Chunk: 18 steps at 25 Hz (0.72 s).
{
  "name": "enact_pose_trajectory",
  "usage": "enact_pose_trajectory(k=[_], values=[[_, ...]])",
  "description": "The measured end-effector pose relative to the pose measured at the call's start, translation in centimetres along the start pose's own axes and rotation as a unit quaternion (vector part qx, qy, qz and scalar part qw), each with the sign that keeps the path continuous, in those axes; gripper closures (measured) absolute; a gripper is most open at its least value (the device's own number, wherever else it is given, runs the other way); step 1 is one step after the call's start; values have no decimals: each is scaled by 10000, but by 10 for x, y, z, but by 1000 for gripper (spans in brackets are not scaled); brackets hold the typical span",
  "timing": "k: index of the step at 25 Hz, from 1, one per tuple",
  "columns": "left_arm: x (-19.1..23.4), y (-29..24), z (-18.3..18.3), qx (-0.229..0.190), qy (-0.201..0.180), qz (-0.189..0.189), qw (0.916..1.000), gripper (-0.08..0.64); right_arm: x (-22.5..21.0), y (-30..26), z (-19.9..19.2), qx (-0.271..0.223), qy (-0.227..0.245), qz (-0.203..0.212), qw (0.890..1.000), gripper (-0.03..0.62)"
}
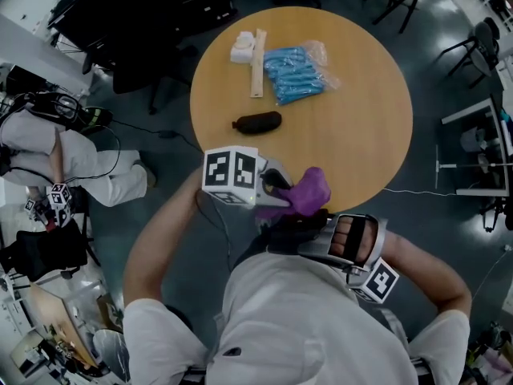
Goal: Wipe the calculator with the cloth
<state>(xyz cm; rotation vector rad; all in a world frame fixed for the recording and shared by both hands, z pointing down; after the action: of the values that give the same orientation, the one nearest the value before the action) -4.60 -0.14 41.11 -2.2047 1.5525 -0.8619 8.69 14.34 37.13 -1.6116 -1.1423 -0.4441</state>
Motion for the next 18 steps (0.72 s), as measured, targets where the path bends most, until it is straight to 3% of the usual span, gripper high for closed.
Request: enact_pose_trajectory(k=[3, 6, 9, 18], values=[[-21, 12, 37, 175, -645, -118, 9977, 491, 0, 1, 0, -32, 25, -21, 10000, 543], [-34, 5, 47, 674, -893, -422, 9928, 490, -1, 1, 2, -65, 62, -37, 10000, 543], [-39, -9, 45, 997, -957, -603, 9886, 489, -3, -1, 3, -71, 106, -3, 9999, 543], [-18, -39, 27, 1234, -727, -881, 9858, 491, -3, -1, 11, -181, 209, 61, 9996, 542]])
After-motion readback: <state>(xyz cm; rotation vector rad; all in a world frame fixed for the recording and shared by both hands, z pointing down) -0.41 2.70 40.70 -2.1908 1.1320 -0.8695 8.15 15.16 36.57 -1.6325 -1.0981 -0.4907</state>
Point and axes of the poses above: the fingertips, and each gripper's own axes: y backward along the fingers, x to its left, z out of its top, the point moved 8 cm from there along y, backward along the fingers, and after that the axes turned 3 degrees about z, right-handed, at the moved point
